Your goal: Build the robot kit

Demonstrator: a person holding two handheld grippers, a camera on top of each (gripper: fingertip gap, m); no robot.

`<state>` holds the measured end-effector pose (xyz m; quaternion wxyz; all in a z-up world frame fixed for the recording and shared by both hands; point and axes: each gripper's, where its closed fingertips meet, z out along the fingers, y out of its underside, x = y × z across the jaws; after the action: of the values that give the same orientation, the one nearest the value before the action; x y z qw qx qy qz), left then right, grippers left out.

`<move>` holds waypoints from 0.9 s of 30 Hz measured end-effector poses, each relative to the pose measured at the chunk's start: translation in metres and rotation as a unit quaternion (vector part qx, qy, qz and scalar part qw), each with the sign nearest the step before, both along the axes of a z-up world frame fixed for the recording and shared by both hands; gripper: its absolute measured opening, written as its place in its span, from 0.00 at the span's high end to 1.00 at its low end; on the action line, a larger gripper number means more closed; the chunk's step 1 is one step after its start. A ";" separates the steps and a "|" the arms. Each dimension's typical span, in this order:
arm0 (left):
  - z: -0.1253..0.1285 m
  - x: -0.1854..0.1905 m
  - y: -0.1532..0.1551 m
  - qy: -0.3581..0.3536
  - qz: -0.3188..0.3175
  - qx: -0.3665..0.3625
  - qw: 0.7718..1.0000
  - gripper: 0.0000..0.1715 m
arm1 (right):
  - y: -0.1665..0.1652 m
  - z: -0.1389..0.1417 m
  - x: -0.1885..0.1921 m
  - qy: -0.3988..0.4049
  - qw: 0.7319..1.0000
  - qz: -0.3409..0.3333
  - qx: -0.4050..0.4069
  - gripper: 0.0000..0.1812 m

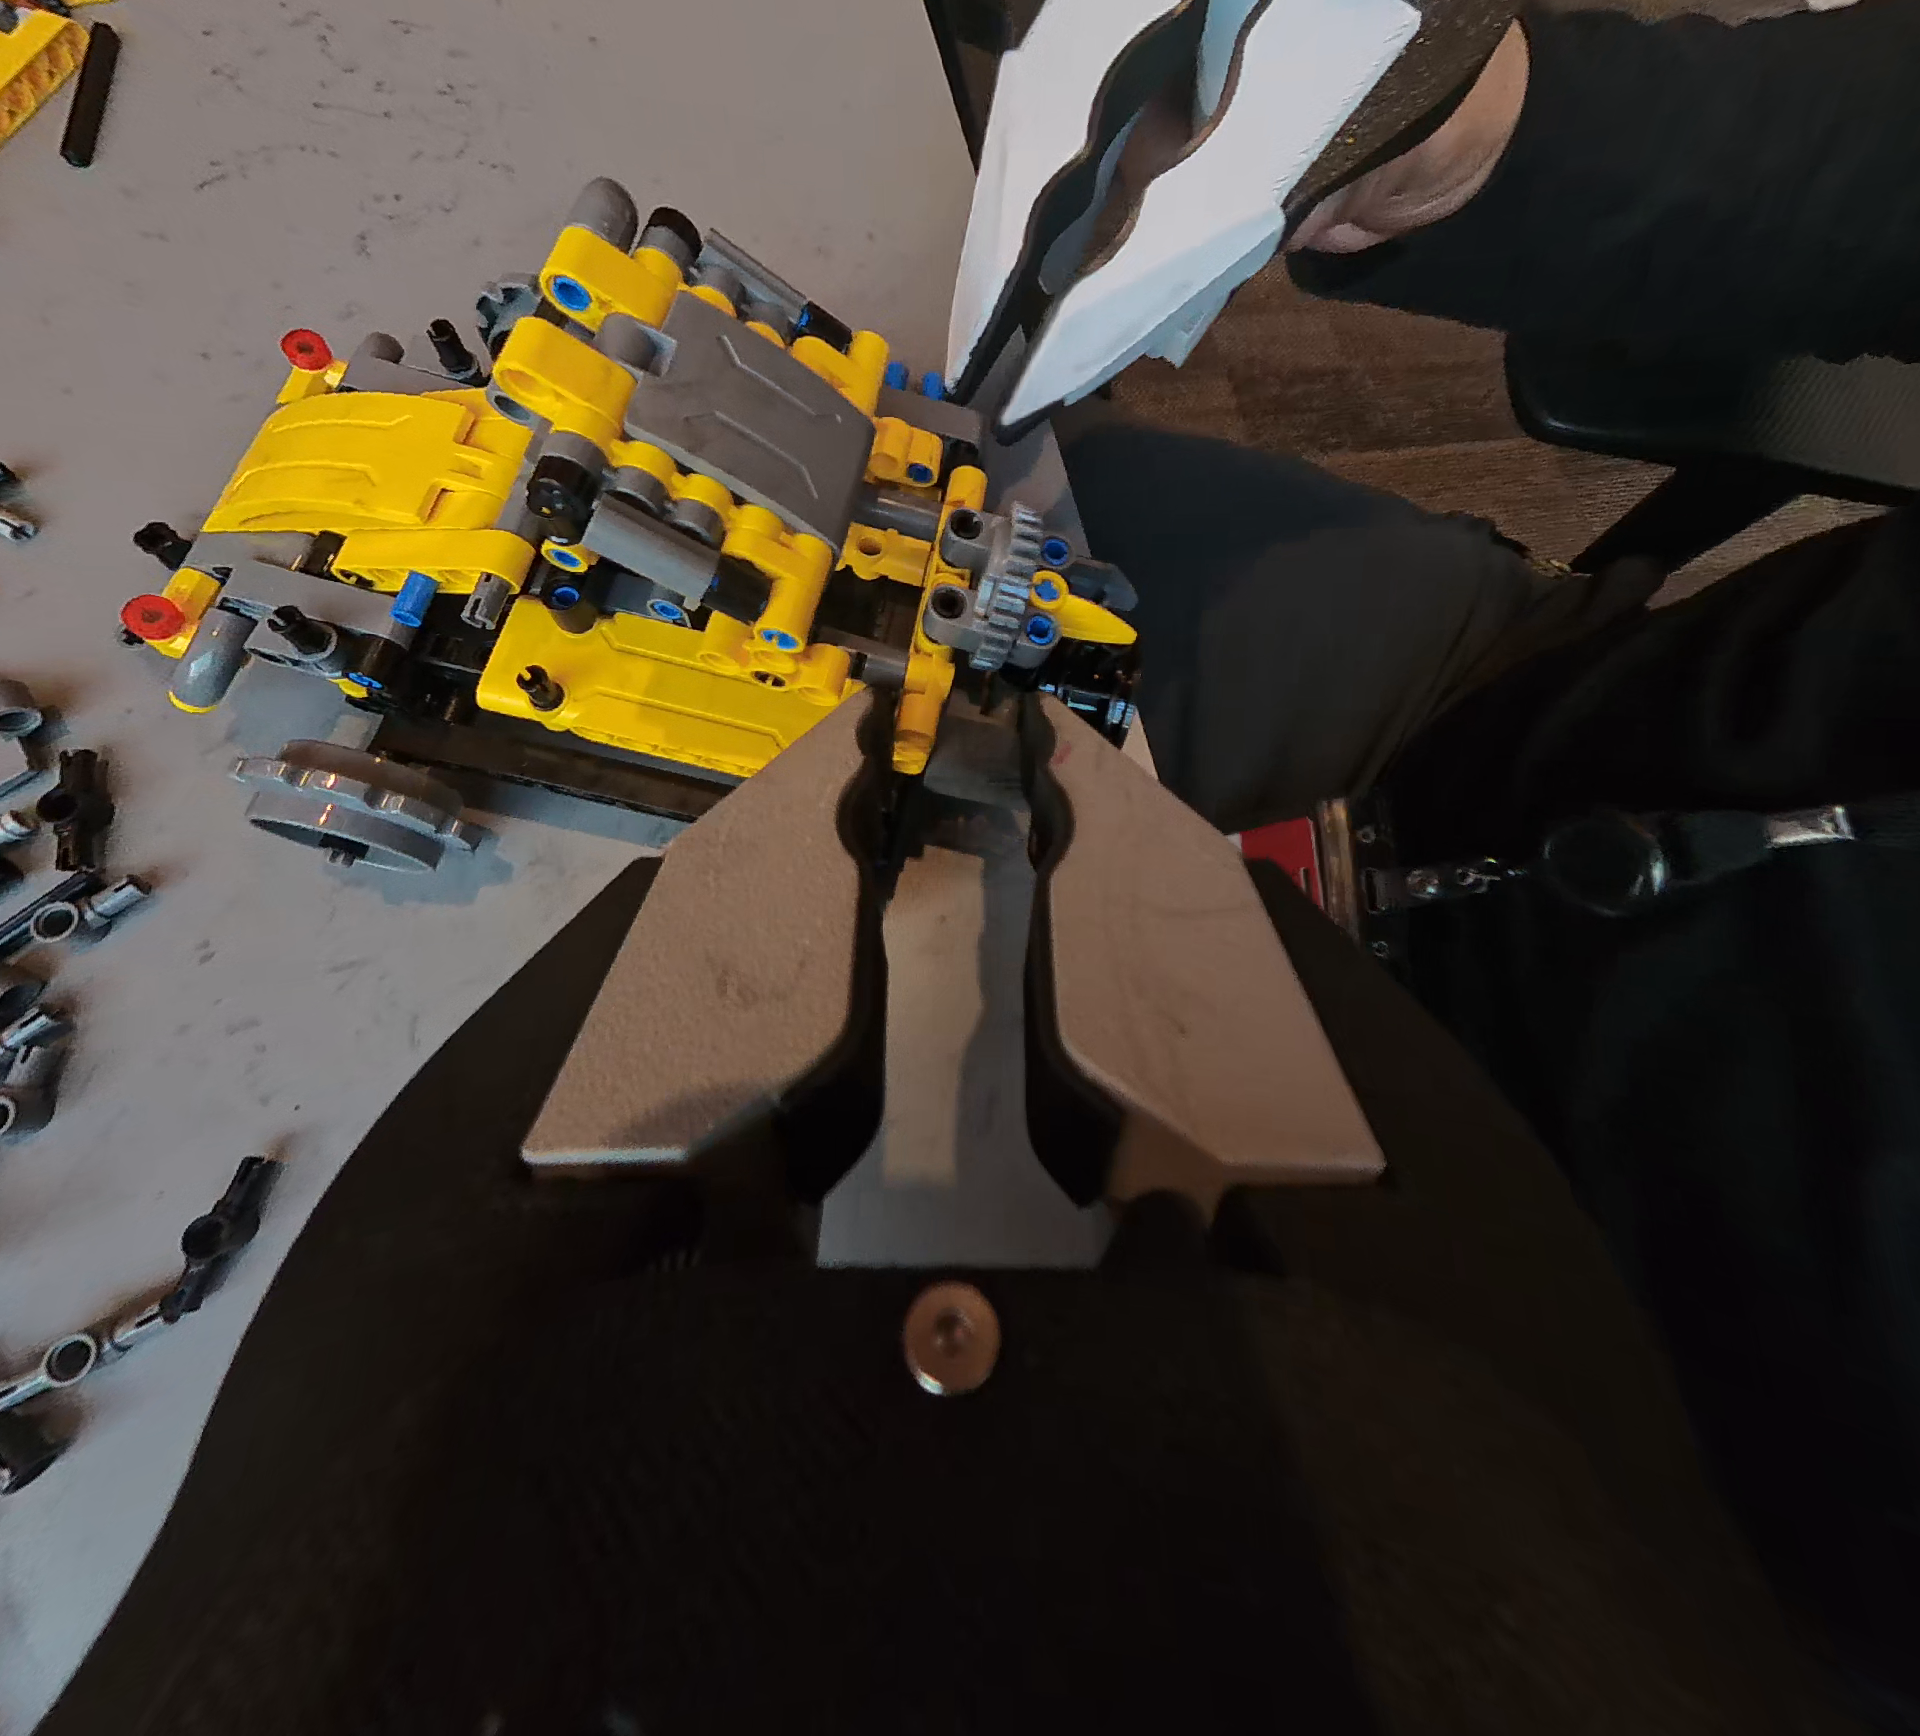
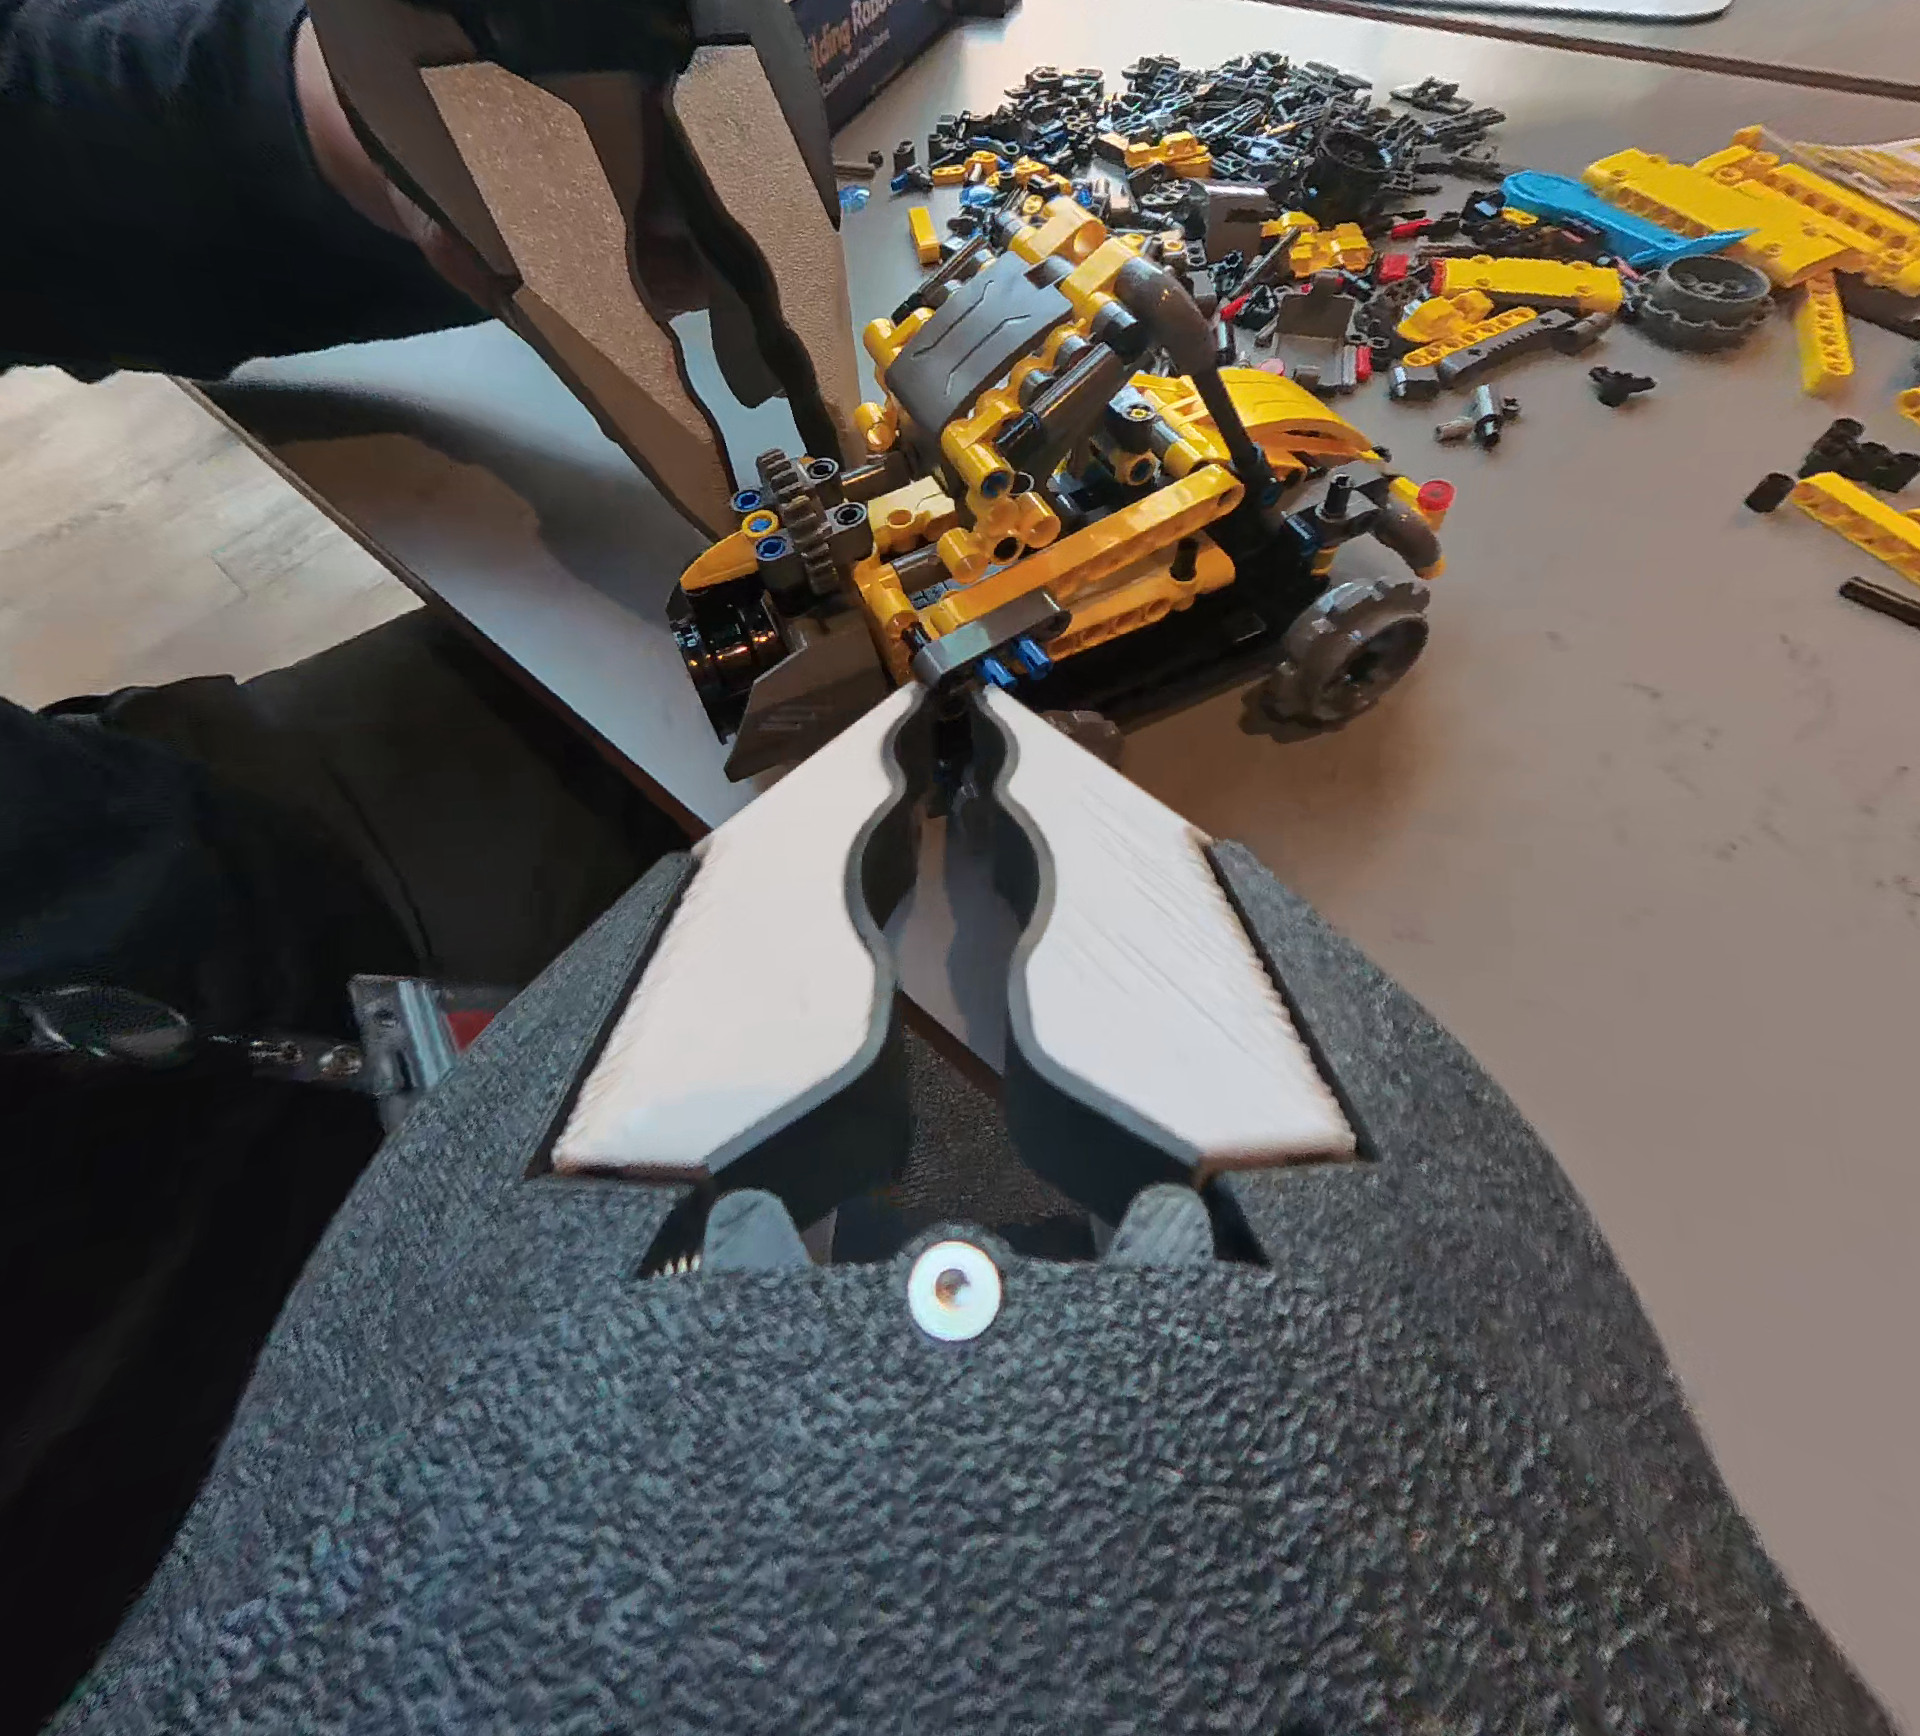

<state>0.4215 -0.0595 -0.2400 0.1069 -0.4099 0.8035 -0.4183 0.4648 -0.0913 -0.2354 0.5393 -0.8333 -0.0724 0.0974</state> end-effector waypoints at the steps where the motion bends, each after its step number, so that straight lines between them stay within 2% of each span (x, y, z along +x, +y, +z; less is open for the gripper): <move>1: 0.000 0.000 0.000 0.000 -0.002 0.001 1.000 0.88 | 0.000 -0.001 -0.001 0.009 1.000 0.000 -0.004 0.96; 8: 0.000 0.000 -0.001 0.002 -0.013 -0.012 1.000 0.88 | 0.003 -0.005 -0.005 0.100 0.995 0.022 -0.001 0.90; 10: 0.000 0.000 -0.001 0.002 -0.014 -0.017 1.000 0.88 | 0.005 -0.006 -0.003 0.081 0.997 0.017 0.005 0.94; 19: 0.000 0.001 0.000 0.001 0.018 -0.019 1.000 0.88 | 0.008 -0.008 -0.004 0.049 0.998 0.029 0.022 0.96; 23: 0.000 0.002 0.000 0.013 0.043 -0.034 0.998 0.88 | 0.007 -0.008 -0.006 -0.028 0.999 0.031 0.031 0.96; 27: 0.001 0.006 0.002 0.020 0.050 -0.047 0.997 0.88 | 0.008 -0.008 -0.003 -0.036 0.998 0.039 0.027 0.96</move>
<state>0.4278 -0.0580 -0.2395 0.0917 -0.4624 0.7636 -0.4413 0.4620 -0.0829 -0.2431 0.5547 -0.8178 -0.1267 0.0864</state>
